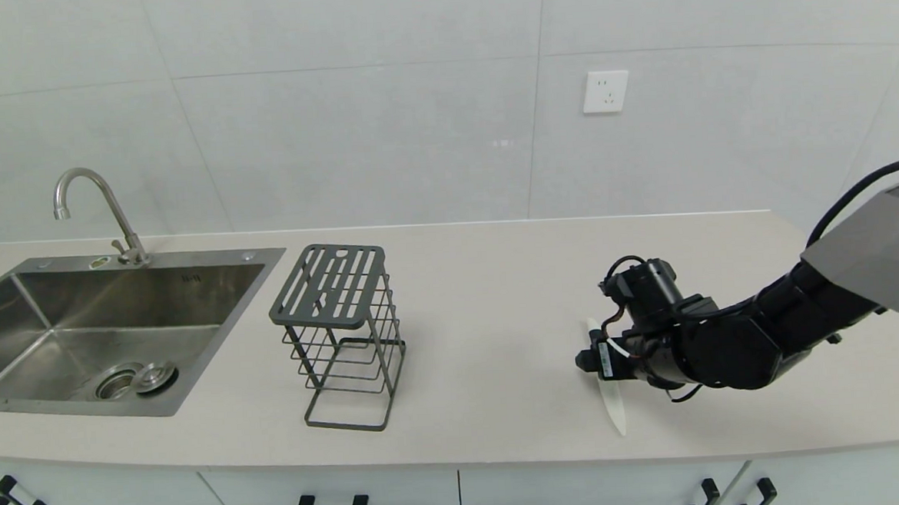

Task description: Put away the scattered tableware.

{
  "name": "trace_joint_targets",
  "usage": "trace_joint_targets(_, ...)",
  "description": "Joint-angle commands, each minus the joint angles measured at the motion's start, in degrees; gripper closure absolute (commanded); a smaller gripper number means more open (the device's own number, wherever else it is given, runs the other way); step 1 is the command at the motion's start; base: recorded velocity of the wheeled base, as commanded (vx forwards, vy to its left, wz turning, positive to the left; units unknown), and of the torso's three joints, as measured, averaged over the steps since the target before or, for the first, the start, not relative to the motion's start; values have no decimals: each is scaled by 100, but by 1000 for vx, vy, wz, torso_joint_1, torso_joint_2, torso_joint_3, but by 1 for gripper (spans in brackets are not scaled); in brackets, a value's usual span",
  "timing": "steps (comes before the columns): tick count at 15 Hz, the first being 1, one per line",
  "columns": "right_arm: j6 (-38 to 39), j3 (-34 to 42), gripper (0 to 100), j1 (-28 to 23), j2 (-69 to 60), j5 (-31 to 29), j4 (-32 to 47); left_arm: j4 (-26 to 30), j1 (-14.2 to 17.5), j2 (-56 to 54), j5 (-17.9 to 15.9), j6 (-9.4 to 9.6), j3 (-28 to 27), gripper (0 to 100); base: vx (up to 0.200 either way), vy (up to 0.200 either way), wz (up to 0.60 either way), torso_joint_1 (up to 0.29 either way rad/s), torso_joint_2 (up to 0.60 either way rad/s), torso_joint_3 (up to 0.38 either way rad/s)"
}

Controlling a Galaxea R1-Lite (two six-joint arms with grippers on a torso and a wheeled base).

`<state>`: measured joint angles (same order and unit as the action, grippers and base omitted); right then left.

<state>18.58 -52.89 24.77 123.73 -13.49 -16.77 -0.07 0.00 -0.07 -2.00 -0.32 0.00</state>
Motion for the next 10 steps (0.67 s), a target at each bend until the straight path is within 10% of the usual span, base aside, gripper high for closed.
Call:
trace_joint_targets(1,-12,-89,0,98,204,-13,-10,-10,0,7,7,-39,0,0,0,0,0,0,0,0)
trace_joint_targets(10,-30,-98,0,142,309,-13,-19,-10,0,7,33,-47,0,0,0,0,0,0,0,0)
